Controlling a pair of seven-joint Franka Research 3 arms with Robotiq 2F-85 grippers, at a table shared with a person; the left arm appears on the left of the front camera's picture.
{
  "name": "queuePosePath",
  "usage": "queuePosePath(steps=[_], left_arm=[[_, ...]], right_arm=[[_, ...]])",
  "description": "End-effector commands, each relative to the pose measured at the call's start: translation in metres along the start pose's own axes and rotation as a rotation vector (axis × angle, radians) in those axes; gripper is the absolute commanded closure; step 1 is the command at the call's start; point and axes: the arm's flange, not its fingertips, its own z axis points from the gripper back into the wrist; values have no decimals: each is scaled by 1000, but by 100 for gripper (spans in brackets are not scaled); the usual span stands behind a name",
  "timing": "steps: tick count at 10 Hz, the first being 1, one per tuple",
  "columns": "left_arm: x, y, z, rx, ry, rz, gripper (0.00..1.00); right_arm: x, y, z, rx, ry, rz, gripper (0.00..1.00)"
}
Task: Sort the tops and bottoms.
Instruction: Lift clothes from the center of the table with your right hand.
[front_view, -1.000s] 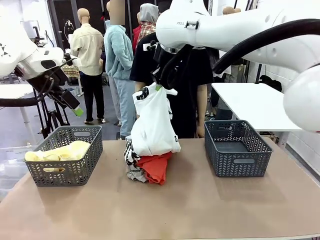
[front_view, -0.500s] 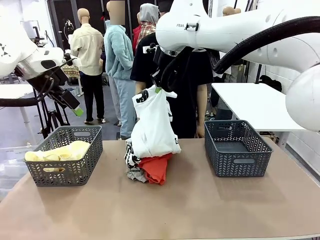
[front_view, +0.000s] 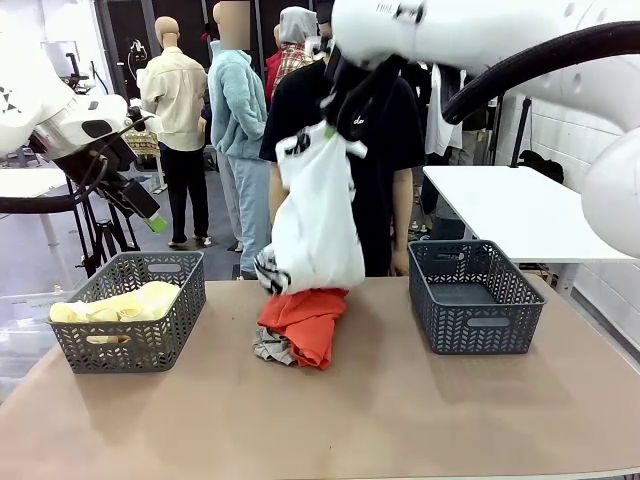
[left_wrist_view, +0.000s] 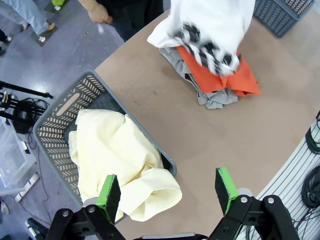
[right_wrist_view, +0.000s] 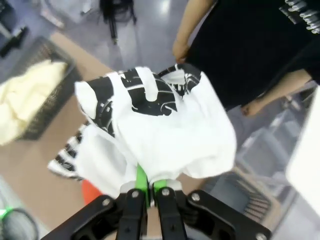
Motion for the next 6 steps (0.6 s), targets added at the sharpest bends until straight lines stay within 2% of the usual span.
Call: queuePosePath(steps=[1, 3, 4, 5, 6], left_arm=[[0, 1, 1, 2, 3, -12, 1], [0, 1, 1, 2, 3, -12, 1], [0, 1, 1, 2, 3, -12, 1], [0, 1, 1, 2, 3, -12, 1], [0, 1, 1, 2, 3, -12, 1]], right_arm=[[40, -3, 35, -93, -76, 0, 100], [53, 2, 54, -105, -120, 22, 100], [54, 5, 50, -86, -88, 32, 100], [24, -3, 66, -83, -127, 27, 100], [24, -3, 66, -83, -127, 27, 100]])
